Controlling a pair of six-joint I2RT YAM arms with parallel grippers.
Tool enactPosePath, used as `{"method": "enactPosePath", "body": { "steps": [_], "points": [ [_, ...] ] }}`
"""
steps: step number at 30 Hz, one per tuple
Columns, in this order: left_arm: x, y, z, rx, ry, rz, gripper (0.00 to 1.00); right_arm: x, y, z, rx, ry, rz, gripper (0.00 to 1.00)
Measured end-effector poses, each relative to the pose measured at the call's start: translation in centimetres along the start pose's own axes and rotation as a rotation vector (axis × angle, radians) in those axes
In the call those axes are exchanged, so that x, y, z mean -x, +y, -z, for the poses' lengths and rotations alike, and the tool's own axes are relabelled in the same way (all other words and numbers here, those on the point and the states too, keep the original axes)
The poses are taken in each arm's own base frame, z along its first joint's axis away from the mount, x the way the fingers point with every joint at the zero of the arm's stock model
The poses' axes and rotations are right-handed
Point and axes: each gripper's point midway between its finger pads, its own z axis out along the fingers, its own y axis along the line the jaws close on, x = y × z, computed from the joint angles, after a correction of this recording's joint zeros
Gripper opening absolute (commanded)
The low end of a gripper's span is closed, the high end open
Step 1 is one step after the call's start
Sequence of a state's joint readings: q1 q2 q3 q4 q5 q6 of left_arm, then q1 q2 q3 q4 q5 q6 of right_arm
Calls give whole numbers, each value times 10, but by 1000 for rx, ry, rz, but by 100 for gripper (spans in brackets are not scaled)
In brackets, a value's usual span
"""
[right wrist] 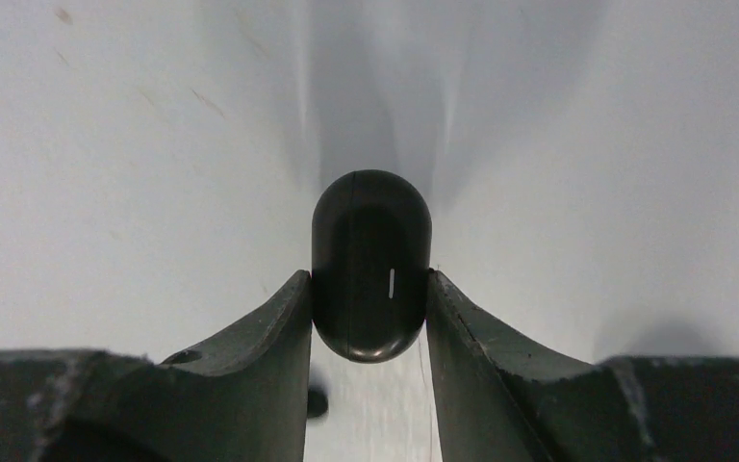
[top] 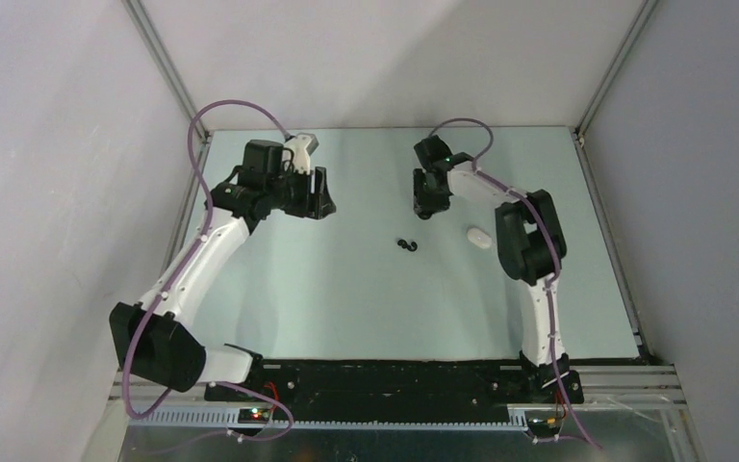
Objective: Insert the wireless bluetooth earbuds into the charging case
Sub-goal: Pick up the charging case at the center of the board.
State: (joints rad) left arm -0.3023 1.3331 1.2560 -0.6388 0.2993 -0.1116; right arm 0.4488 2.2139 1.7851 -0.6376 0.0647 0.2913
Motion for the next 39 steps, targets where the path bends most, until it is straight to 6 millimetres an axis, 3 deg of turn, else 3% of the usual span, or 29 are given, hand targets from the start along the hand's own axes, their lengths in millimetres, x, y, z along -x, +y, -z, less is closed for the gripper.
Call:
{"method": "enactPosePath", "body": {
  "steps": [3,6,11,19,22,27,32,36,39],
  "points": [
    [-2,0,-6,-2,16,25,64,-26,-9,28,-54,42,-133,16],
    [-6,2,-13,1,41,52,64,-47,-8,43,-88,71,-217,19],
    [-11,1,-19,-7,64,90,64,-95,7,39,-109,174,-273,22],
    [-15,1,-24,-10,83,114,64,-95,17,35,-33,223,-355,58],
    [-14,2,-22,-8,85,105,64,-94,14,38,18,267,-366,65],
    [-14,2,-21,-7,84,87,65,-73,-4,57,181,291,-324,68],
    [-10,2,-13,-3,62,43,66,-27,-21,102,422,214,-180,62],
    [-2,3,-1,10,22,-20,67,10,-11,137,607,97,184,60],
    [1,4,8,21,-3,-73,67,19,4,154,723,-46,660,61]
  ]
}}
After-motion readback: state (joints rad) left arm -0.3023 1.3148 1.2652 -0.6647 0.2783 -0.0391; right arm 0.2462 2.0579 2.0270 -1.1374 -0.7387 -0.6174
